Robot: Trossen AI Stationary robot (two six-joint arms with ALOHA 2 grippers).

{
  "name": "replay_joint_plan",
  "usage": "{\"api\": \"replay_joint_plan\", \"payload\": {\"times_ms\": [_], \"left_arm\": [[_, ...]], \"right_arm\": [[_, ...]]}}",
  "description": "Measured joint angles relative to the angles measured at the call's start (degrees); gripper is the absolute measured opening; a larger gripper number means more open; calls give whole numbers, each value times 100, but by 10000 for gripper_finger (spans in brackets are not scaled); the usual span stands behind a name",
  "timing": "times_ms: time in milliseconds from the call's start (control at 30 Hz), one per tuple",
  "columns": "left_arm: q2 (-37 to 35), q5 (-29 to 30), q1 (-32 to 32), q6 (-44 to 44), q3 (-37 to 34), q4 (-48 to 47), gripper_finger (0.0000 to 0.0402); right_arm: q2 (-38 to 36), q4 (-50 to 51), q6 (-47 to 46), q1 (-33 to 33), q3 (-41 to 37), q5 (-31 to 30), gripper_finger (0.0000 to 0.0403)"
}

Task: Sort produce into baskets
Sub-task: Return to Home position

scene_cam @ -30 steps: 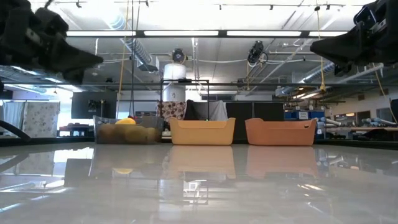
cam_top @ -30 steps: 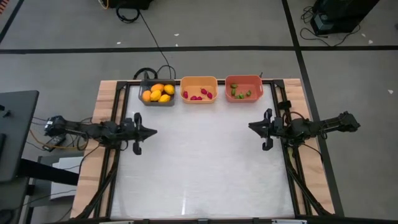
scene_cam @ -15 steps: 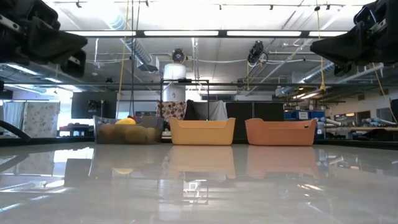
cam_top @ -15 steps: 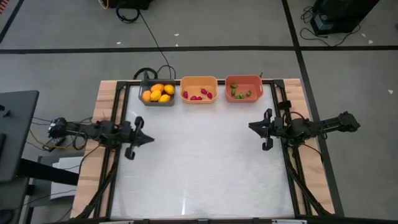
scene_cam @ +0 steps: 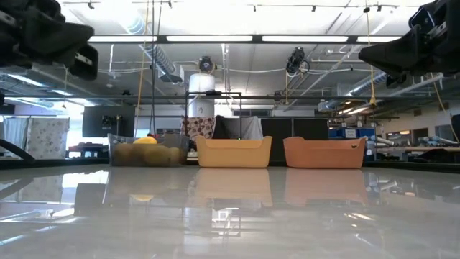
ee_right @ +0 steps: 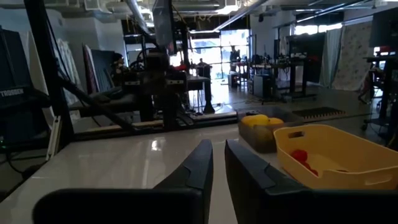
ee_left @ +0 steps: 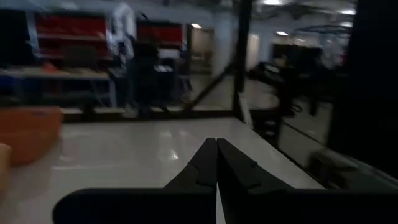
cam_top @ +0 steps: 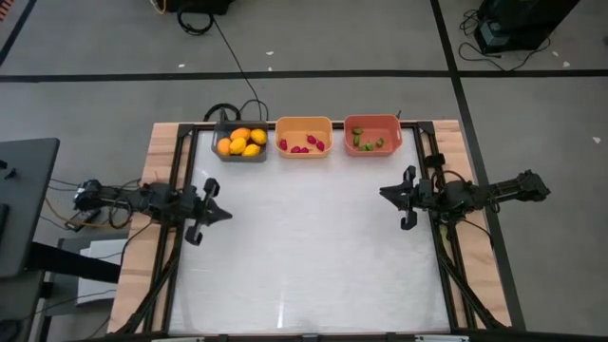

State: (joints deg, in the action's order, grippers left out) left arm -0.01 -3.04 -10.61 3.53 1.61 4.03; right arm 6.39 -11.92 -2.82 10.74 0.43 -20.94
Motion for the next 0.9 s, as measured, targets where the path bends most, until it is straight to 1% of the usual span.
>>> {"api": "replay_joint_plan", "payload": {"times_ms": [133,233,900], "left_arm": [[4,689,9,-14,8,8,8],[-6,883,11,-32,10,141,8],[0,902,11,-30,20,228,8]], "right_arm": [[0,0,-1,0,0,0,56],[1,0,1,0,0,1,56],[2,0,-1,0,0,1,55]]}}
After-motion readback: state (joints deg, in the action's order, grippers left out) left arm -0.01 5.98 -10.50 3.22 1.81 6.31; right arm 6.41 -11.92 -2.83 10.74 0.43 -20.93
